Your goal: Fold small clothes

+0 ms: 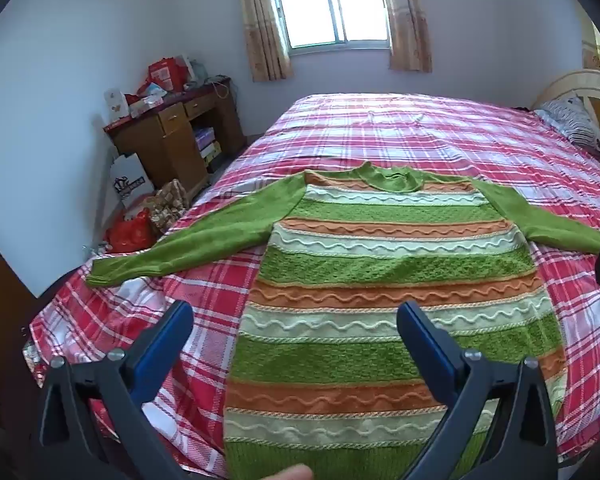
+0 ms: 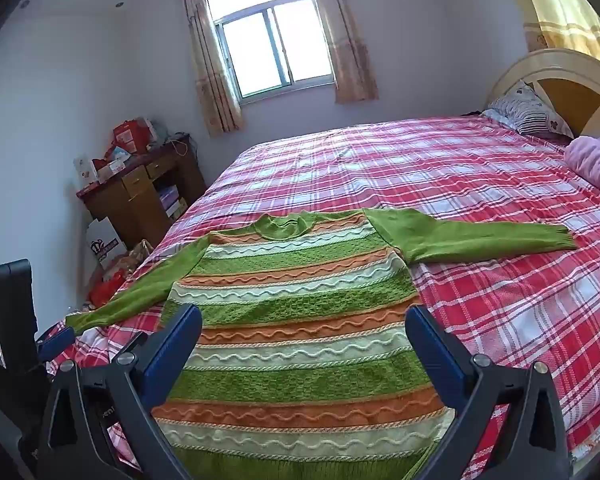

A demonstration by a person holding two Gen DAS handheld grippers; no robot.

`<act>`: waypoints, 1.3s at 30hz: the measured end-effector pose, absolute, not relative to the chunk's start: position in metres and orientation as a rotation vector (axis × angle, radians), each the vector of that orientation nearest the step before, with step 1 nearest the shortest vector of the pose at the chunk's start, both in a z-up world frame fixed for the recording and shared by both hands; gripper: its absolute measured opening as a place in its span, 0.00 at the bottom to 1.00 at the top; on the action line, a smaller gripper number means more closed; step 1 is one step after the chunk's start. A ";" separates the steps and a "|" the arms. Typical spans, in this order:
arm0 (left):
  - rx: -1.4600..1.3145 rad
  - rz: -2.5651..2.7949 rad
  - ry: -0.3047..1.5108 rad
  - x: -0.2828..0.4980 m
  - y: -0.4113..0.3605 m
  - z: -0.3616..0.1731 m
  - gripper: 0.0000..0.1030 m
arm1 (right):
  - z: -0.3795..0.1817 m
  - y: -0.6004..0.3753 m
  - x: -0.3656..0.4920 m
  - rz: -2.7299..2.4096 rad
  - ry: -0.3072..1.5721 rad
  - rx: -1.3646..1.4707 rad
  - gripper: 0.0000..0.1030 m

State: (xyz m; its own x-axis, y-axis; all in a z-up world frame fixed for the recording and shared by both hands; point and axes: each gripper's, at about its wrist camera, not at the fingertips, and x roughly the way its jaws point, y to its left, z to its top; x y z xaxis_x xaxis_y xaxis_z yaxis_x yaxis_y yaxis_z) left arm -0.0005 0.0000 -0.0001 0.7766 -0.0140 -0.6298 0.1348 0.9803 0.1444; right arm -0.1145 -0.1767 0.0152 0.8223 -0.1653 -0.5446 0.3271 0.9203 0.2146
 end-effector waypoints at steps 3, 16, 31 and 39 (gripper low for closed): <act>0.176 -0.091 0.691 -0.001 -0.001 -0.002 1.00 | 0.015 -0.176 -0.114 -0.269 0.550 0.300 0.99; 0.163 -0.079 0.725 0.004 -0.001 -0.013 0.97 | 0.009 -0.178 -0.112 -0.272 0.567 0.309 0.99; 0.184 -0.062 0.730 0.004 0.004 -0.017 0.97 | 0.005 -0.178 -0.109 -0.267 0.582 0.313 0.99; 0.180 -0.065 0.738 0.004 0.004 -0.017 0.97 | 0.003 -0.177 -0.109 -0.268 0.587 0.312 0.99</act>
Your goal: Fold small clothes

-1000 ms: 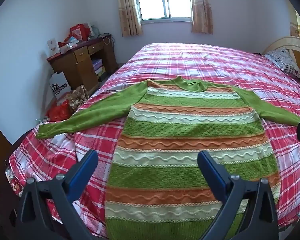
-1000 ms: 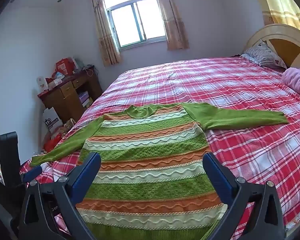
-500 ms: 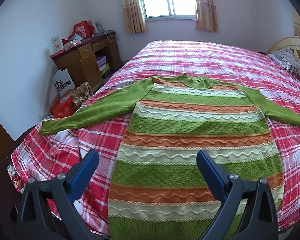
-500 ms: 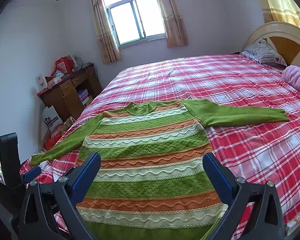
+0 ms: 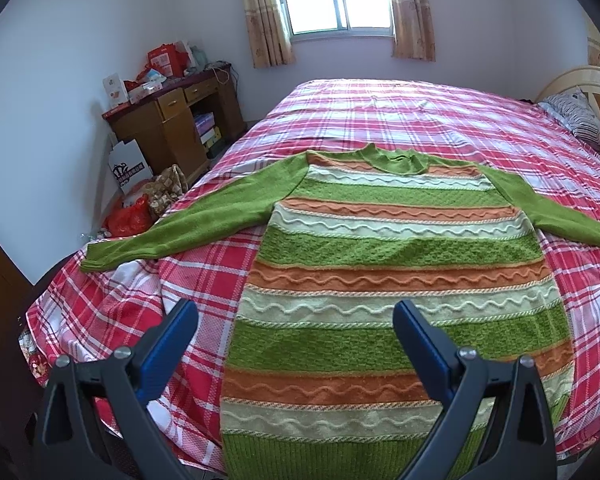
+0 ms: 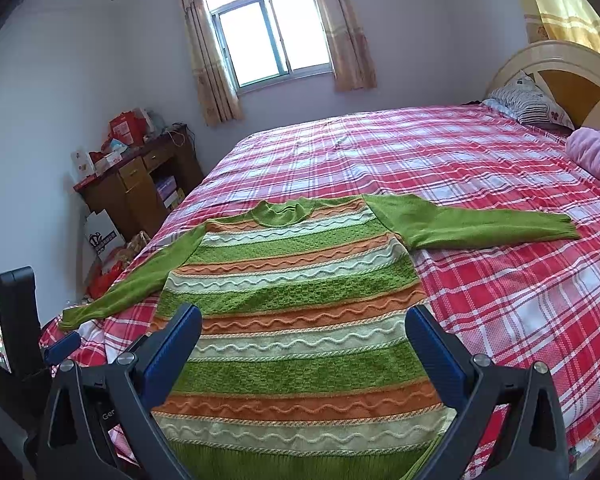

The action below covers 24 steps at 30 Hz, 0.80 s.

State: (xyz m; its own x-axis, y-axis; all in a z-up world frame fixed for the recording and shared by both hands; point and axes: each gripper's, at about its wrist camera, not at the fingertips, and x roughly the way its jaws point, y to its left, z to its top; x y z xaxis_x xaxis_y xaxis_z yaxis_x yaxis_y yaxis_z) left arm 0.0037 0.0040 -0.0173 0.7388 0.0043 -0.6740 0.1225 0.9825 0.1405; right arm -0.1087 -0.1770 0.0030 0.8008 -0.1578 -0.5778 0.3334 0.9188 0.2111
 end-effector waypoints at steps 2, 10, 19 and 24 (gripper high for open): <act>0.177 -0.066 0.744 0.004 0.005 -0.018 0.97 | 0.003 -0.177 -0.109 -0.267 0.588 0.313 0.99; 0.174 -0.070 0.752 0.006 0.004 -0.019 0.97 | 0.000 -0.177 -0.107 -0.269 0.593 0.316 0.99; 0.176 -0.075 0.771 0.011 0.000 -0.025 0.97 | -0.004 -0.178 -0.104 -0.272 0.603 0.319 0.99; 0.178 -0.075 0.786 0.015 -0.001 -0.030 0.97 | -0.009 -0.181 -0.096 -0.275 0.624 0.322 0.99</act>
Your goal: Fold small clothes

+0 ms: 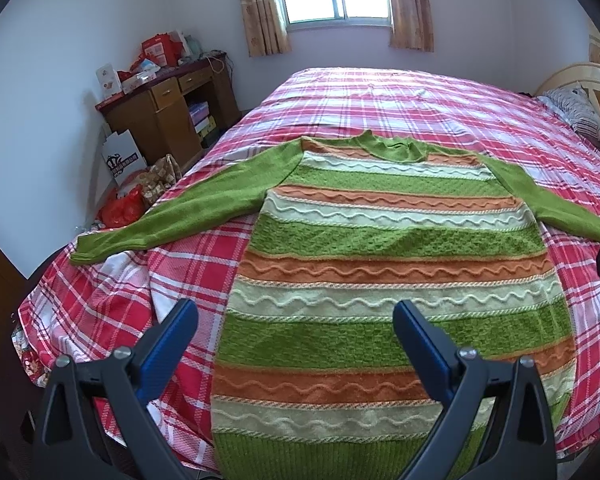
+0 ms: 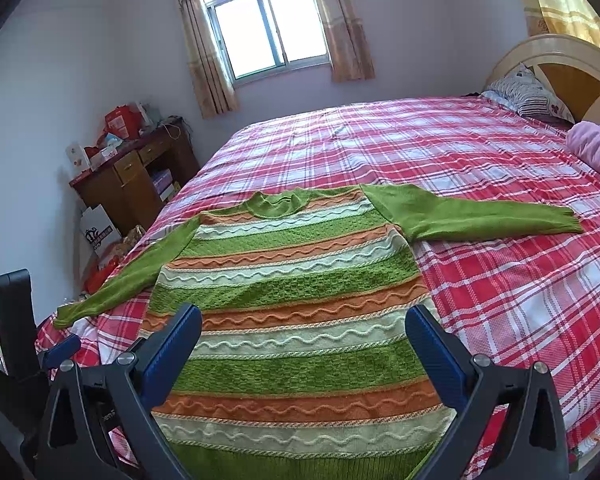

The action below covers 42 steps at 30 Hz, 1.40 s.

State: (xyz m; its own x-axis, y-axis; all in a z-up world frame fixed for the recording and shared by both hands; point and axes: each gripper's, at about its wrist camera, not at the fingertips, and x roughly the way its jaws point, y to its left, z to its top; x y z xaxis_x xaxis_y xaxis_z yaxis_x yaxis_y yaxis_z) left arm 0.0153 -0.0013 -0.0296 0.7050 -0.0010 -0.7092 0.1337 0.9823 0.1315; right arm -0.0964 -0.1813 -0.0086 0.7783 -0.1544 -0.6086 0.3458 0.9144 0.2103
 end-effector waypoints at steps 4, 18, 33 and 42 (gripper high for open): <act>0.180 -0.075 0.802 0.020 -0.002 -0.034 0.97 | -0.014 -0.183 -0.090 -0.282 0.645 0.324 0.99; 0.167 -0.088 0.846 0.039 -0.008 -0.045 0.97 | -0.034 -0.195 -0.048 -0.341 0.699 0.255 0.99; 0.167 -0.080 0.872 0.066 -0.019 -0.057 0.97 | -0.052 -0.207 -0.013 -0.345 0.746 0.242 0.99; 0.149 0.012 0.755 0.109 -0.007 -0.077 0.97 | -0.055 -0.269 -0.022 -0.379 0.654 0.323 0.99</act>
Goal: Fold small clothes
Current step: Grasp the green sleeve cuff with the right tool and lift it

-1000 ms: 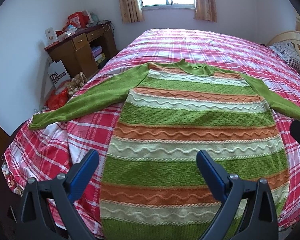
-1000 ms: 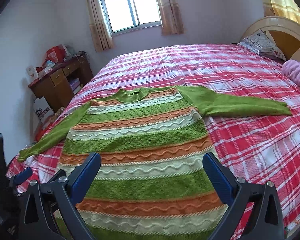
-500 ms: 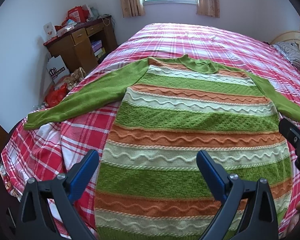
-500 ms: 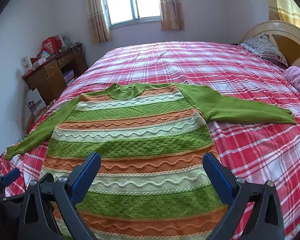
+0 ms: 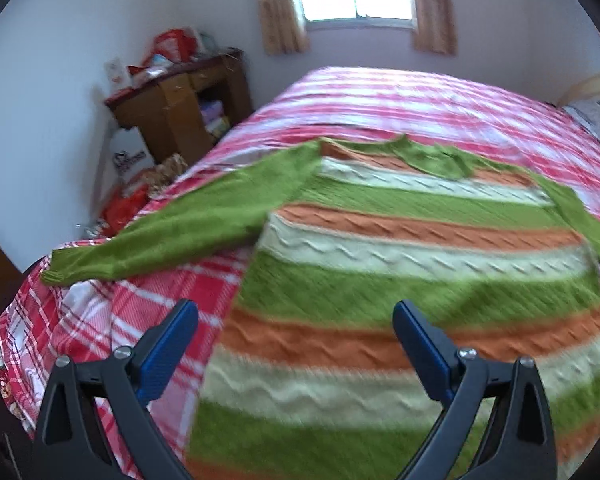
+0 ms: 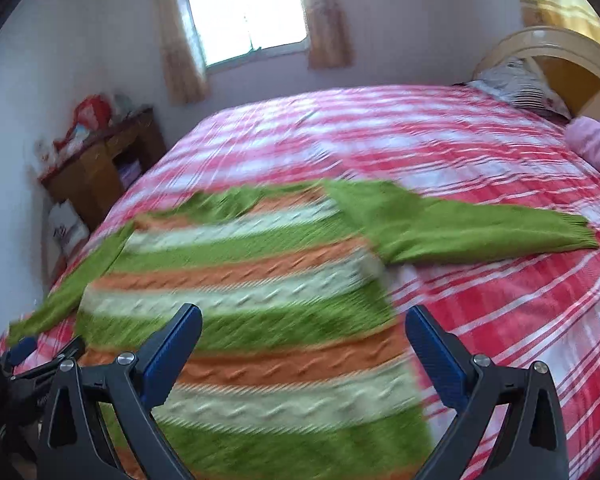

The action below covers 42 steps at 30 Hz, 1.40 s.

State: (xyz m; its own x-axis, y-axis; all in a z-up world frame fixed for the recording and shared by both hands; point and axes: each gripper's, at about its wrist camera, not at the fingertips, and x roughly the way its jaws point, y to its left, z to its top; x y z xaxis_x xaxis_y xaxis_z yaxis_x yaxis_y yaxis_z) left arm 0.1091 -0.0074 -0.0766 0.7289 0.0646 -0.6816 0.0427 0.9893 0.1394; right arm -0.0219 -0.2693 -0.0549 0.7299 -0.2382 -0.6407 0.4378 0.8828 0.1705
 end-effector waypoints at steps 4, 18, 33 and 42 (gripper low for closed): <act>0.110 0.046 0.783 0.136 0.002 -0.101 0.97 | -0.056 -0.346 -0.042 -0.485 0.602 0.448 0.78; -0.047 0.066 0.782 0.143 0.020 -0.129 1.00 | -0.120 -0.625 -0.159 -1.001 0.460 0.945 0.60; -0.047 0.070 0.771 0.145 0.020 -0.130 1.00 | -0.123 -0.639 -0.119 -0.955 0.559 0.797 0.16; -0.055 0.061 0.769 0.144 0.022 -0.129 1.00 | -0.062 -0.583 -0.097 -0.683 0.441 0.856 0.10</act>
State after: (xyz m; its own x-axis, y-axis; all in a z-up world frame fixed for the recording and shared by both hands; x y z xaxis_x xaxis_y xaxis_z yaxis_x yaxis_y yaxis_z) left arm 0.1441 0.0222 -0.1293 0.7170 0.0352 -0.6961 -0.0757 0.9967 -0.0275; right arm -0.0965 -0.5835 -0.0623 0.7060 -0.3673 -0.6055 0.7030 0.4665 0.5368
